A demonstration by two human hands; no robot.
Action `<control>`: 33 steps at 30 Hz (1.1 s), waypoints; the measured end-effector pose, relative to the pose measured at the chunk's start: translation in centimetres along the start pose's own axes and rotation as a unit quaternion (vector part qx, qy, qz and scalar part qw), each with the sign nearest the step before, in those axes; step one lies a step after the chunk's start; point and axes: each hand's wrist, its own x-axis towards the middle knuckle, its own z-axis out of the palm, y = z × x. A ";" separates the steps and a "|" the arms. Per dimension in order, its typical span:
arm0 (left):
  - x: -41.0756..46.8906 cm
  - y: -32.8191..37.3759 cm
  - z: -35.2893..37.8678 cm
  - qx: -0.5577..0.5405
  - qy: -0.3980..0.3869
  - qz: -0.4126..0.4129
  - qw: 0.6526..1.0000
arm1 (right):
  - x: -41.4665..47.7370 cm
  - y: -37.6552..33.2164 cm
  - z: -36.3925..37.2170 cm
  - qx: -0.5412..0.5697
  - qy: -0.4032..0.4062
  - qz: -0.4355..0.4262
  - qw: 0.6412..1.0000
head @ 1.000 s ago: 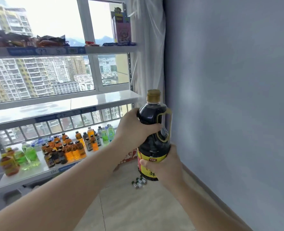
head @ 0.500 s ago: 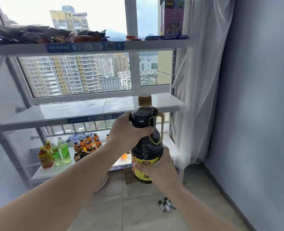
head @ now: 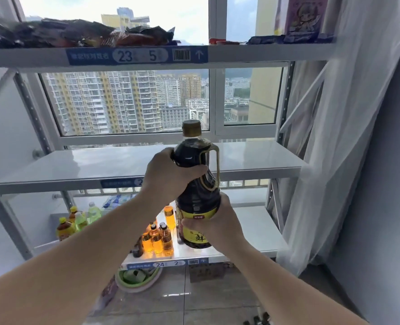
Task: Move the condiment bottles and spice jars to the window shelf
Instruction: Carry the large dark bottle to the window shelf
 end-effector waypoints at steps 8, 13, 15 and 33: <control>13.8 -3.5 1.0 0.013 0.007 0.017 1.000 | 13.4 -1.0 4.5 0.011 0.022 -0.010 1.000; 20.2 -5.4 2.8 0.017 0.017 0.010 1.000 | 20.2 -0.6 5.7 0.016 0.008 -0.009 1.000; 22.6 -6.5 3.7 0.022 0.023 0.008 0.999 | 23.0 0.0 6.1 0.024 -0.004 -0.011 1.000; 35.6 -12.7 8.7 0.039 0.066 -0.045 0.996 | 39.0 3.9 10.0 0.068 -0.115 0.001 0.991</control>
